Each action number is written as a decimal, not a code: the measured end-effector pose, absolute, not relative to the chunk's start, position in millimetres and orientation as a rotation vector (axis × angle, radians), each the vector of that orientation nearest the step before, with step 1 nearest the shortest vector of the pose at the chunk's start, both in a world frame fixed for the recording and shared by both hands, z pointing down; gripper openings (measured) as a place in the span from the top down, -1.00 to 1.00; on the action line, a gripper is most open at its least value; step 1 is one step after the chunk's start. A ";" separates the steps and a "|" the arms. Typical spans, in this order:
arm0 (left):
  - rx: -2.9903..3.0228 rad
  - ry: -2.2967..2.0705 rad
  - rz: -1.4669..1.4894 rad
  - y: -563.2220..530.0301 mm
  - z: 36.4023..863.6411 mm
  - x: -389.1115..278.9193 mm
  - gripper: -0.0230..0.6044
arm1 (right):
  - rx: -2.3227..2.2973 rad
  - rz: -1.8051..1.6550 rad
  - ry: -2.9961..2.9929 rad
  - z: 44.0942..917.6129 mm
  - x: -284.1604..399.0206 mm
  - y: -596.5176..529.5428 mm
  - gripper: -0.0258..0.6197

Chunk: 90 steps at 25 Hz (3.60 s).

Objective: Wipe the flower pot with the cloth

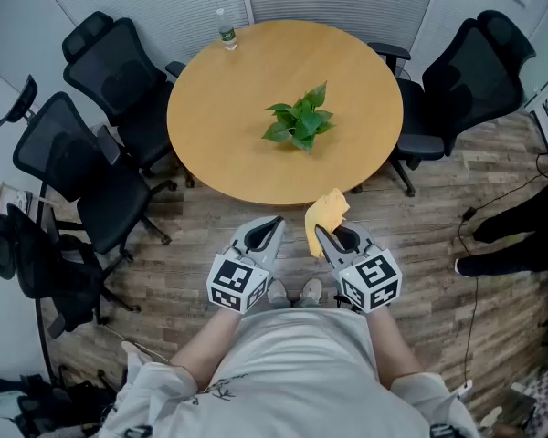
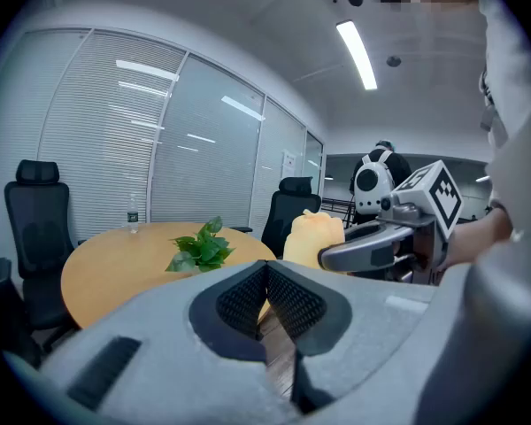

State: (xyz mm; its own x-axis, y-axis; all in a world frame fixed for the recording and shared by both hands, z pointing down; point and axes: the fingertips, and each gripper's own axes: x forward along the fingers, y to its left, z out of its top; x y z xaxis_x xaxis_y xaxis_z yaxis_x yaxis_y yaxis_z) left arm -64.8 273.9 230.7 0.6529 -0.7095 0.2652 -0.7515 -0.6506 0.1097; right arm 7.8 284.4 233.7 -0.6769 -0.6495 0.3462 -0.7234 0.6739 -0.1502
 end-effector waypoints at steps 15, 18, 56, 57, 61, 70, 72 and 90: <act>2.630 -1.244 0.290 280.6 234.7 -43.5 0.89 | 1.058 0.402 -2.644 241.0 29.4 291.5 0.78; 2.623 -1.259 0.283 283.0 235.6 -37.3 0.89 | 1.045 0.393 -2.651 241.1 36.2 294.5 0.78; 2.660 -1.119 0.298 112.0 249.5 -31.4 0.89 | 1.146 0.419 -2.604 243.7 54.2 133.8 0.78; 2.662 -1.113 0.299 105.6 249.6 -32.5 0.89 | 1.156 0.424 -2.596 244.6 54.6 128.5 0.78; 2.673 -1.089 0.303 82.4 251.5 -38.4 0.89 | 1.197 0.447 -2.570 249.8 53.4 107.8 0.78; 2.683 -1.047 0.307 41.5 258.1 -66.1 0.89 | 1.298 0.452 -2.501 252.1 51.8 61.3 0.78; 2.692 -1.036 0.310 34.7 259.6 -72.1 0.89 | 1.325 0.446 -2.488 250.8 52.2 53.9 0.78; 2.610 -1.202 0.306 -15.1 266.7 -112.6 0.89 | 1.321 0.405 -2.411 256.8 92.3 -1.5 0.78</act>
